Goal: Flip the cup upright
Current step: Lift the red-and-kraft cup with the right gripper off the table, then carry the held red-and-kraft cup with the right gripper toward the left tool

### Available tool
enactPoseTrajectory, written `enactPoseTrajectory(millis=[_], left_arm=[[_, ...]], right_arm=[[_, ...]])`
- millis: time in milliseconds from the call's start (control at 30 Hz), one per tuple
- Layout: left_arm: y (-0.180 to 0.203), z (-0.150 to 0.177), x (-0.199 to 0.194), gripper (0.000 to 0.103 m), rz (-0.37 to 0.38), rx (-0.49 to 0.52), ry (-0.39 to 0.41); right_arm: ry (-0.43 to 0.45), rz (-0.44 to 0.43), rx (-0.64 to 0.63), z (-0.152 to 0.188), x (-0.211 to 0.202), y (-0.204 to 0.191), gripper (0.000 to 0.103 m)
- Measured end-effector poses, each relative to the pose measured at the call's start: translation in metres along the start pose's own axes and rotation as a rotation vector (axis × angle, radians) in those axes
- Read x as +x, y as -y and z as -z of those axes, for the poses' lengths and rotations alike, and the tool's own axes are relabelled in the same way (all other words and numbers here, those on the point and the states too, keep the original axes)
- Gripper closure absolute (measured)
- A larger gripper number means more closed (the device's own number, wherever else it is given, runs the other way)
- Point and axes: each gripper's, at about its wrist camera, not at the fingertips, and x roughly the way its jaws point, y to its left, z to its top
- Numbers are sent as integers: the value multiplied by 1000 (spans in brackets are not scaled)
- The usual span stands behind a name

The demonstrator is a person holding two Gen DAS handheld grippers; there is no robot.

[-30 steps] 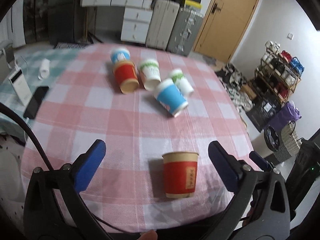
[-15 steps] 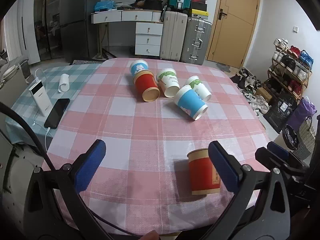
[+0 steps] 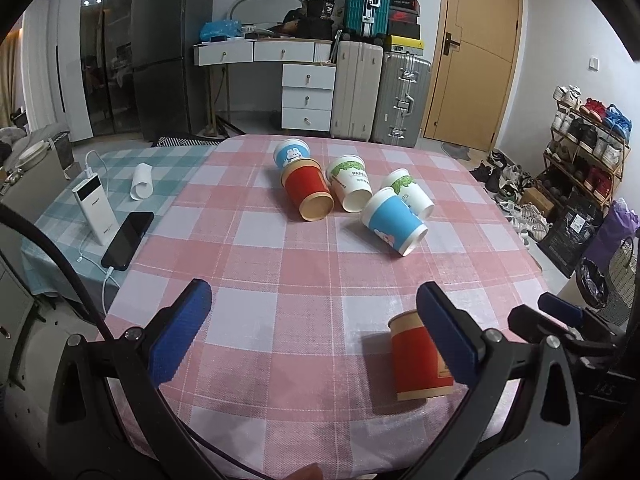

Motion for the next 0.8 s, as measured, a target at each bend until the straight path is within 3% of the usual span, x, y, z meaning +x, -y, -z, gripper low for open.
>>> enactPoseTrajectory(millis=[100, 467, 800], left_arm=[[-4, 2, 2, 1, 0, -10, -8], [-16, 10, 13, 1, 14, -30, -47], [-25, 12, 25, 1, 21, -48, -76]], right_arm=[[-41, -3, 7, 1, 11, 0, 5], [-324, -85, 132, 2, 84, 11, 5], [-438, -97, 148, -6, 121, -2, 6]])
